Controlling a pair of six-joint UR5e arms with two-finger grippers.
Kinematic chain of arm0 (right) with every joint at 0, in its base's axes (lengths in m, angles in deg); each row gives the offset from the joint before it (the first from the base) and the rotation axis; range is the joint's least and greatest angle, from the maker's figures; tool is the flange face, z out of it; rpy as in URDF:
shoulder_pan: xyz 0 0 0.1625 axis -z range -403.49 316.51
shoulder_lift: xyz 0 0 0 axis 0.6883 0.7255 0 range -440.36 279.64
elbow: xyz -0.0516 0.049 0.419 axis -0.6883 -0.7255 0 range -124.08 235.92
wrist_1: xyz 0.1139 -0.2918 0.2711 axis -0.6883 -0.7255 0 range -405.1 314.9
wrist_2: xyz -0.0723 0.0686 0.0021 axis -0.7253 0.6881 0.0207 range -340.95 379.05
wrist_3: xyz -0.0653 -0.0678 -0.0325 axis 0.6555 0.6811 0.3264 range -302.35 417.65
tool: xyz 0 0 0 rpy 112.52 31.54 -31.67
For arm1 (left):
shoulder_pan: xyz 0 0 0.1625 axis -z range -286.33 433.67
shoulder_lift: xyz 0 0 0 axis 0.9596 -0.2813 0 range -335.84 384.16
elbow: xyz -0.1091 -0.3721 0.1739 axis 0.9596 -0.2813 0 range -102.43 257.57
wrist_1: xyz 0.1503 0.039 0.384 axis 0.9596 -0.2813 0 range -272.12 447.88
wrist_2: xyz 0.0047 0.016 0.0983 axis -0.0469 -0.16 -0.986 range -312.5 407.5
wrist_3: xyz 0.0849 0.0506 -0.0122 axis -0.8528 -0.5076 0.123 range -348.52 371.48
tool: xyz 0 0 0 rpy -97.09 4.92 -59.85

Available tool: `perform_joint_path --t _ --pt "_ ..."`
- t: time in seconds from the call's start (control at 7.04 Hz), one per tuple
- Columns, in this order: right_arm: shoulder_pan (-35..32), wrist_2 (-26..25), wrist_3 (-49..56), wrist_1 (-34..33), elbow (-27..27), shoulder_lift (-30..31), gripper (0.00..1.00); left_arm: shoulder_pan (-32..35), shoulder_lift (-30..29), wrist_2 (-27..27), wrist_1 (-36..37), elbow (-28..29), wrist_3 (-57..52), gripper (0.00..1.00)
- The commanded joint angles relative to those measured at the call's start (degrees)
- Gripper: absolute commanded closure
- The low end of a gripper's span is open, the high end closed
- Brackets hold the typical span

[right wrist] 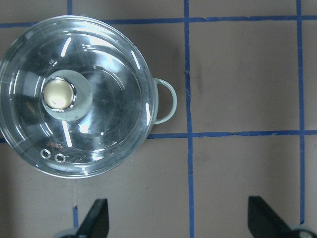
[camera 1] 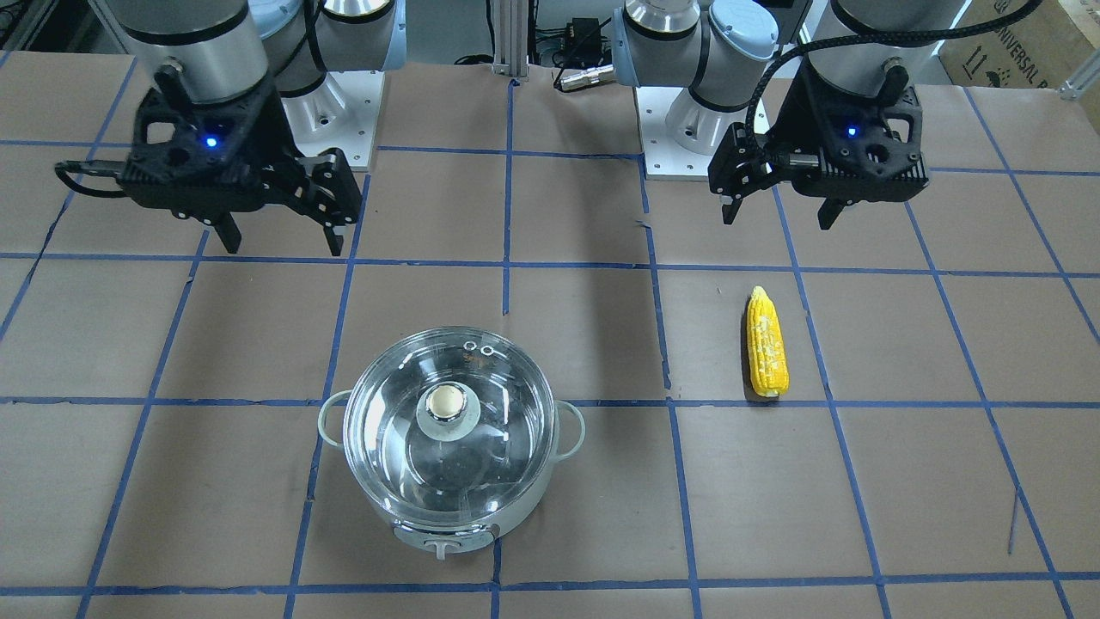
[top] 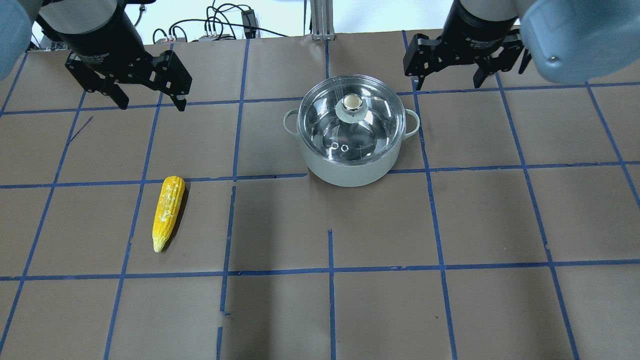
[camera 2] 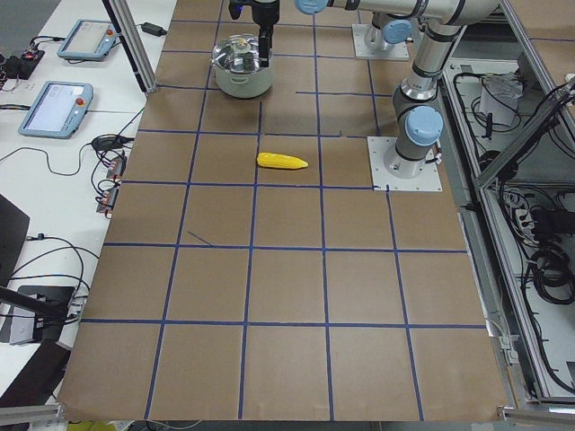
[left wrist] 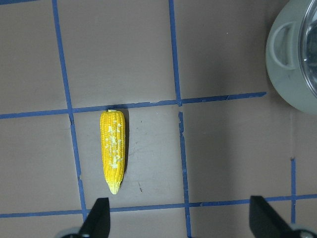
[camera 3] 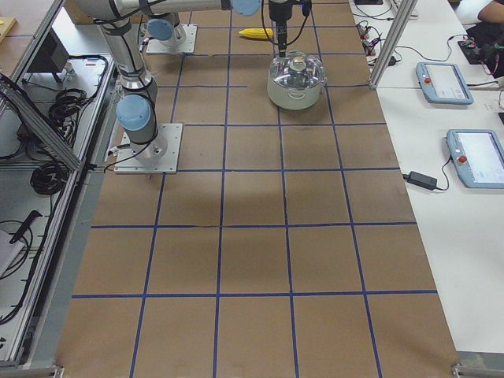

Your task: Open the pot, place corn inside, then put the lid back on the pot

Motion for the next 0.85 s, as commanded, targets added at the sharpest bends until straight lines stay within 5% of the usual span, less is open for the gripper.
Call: perform_joint_path --t 0.0,0.71 --pt "-6.5 -0.7 -2.9 -6.6 -1.5 -7.8 0.02 0.0 0.0 0.1 0.0 0.0 0.0 0.00" --pt "-8.2 1.2 -2.9 -6.4 -6.7 -18.2 0.05 -0.1 0.1 0.0 0.0 0.0 -0.1 0.00"
